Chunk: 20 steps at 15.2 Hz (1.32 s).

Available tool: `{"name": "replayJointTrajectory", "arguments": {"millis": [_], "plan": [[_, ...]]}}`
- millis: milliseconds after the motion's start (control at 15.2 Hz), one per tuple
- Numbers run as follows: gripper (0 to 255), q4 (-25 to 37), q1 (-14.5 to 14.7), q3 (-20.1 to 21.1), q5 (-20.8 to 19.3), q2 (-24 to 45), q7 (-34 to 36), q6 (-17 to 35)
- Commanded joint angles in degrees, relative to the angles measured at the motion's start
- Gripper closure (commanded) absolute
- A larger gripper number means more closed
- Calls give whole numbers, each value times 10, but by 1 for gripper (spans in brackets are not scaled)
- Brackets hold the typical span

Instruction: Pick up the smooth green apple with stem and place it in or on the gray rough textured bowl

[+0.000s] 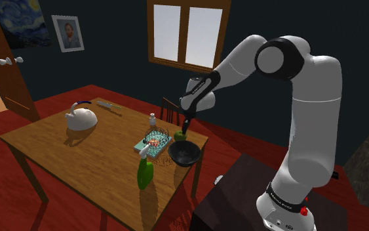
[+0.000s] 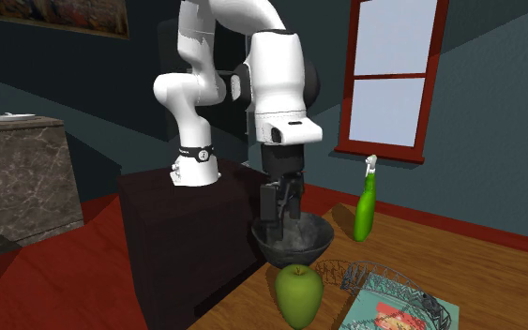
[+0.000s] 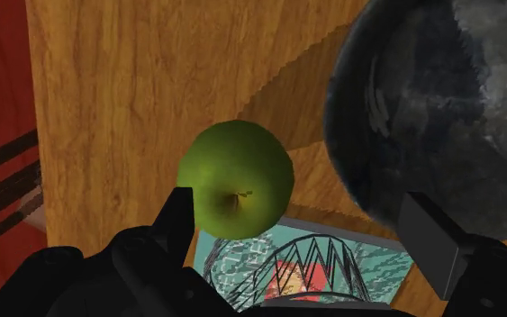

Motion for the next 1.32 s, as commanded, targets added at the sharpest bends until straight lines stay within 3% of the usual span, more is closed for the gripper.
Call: {"name": "replayJointTrajectory", "arguments": {"millis": [0, 330, 792, 1254], "plan": [[0, 39, -11, 12, 10, 48, -31, 18], [0, 129, -27, 37, 14, 139, -74, 42], [0, 157, -35, 47, 21, 196, -80, 71], [0, 157, -35, 47, 21, 196, -80, 71]]}}
